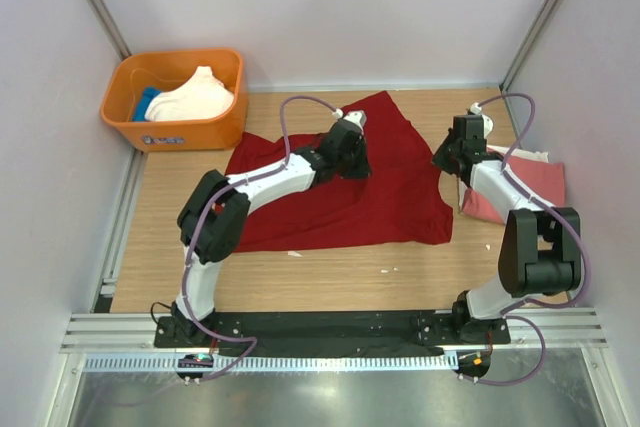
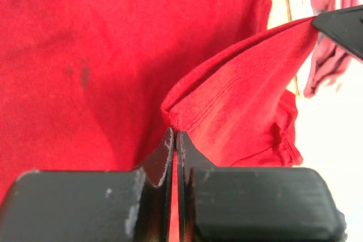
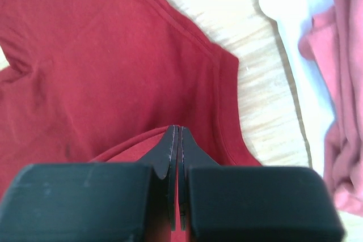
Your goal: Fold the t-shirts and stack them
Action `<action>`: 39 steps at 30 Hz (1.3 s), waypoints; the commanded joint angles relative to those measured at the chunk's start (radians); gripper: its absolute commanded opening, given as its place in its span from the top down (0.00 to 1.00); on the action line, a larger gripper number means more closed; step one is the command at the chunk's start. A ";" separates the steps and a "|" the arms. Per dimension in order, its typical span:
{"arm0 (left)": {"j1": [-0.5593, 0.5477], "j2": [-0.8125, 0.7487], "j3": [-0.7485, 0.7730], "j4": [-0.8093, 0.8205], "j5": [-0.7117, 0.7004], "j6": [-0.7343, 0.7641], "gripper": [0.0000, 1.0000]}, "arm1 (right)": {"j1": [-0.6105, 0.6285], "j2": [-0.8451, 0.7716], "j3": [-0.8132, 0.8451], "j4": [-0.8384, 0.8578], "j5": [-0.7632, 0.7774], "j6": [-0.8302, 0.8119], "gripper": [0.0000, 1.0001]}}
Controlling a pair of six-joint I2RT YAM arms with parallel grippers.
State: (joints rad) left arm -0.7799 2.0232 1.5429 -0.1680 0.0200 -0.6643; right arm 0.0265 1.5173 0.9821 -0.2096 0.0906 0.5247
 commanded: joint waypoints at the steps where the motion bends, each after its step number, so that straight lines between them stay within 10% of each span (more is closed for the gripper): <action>1: 0.016 0.041 0.057 0.028 0.009 0.028 1.00 | 0.001 0.038 0.082 0.042 0.020 0.011 0.99; 6: 0.034 0.083 0.083 0.038 0.024 0.020 0.91 | 0.001 0.110 0.131 0.052 0.037 0.020 0.96; 14: 0.077 0.028 0.047 0.001 -0.014 0.064 0.36 | 0.006 0.143 0.130 0.070 0.012 0.026 0.42; 27: 0.340 -0.527 -0.588 -0.073 -0.117 0.045 0.42 | 0.210 0.037 0.020 0.040 -0.173 -0.037 0.47; 39: 0.373 -1.067 -0.929 -0.244 -0.305 -0.155 0.37 | 0.245 -0.506 -0.356 -0.324 0.191 0.205 0.44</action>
State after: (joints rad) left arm -0.4114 1.0630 0.6365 -0.3565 -0.1886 -0.7208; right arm 0.2729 1.1213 0.6727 -0.3820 0.1390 0.5964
